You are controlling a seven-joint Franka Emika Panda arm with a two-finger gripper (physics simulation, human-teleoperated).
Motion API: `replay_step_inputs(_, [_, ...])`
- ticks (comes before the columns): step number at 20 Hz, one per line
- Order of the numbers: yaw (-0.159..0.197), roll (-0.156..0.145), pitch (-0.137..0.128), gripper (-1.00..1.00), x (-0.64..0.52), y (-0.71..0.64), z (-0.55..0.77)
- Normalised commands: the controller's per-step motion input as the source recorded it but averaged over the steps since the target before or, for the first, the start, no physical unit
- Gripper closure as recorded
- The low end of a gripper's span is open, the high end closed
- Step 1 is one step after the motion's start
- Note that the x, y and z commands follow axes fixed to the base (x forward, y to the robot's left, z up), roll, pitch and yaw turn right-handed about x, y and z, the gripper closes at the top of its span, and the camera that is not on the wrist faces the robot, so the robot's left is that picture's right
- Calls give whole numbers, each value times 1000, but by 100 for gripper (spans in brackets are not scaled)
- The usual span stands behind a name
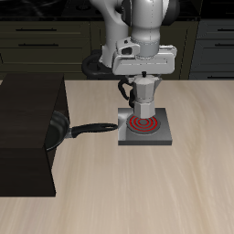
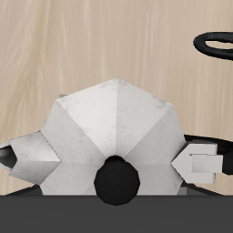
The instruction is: Place the moka pot on the stove
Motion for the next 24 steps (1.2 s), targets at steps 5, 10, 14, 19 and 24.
replay_step_inputs(5, [0, -6, 9, 100, 98, 14, -118])
replay_step_inputs(10, [3, 5, 6, 100, -25, 32, -94])
replay_step_inputs(14, [-2, -17, 12, 100, 32, -60, -93])
replay_step_inputs(19, [3, -1, 18, 100, 23, -31, -130])
replay_step_inputs(24, [0, -2, 5, 100, -34, 3, -75])
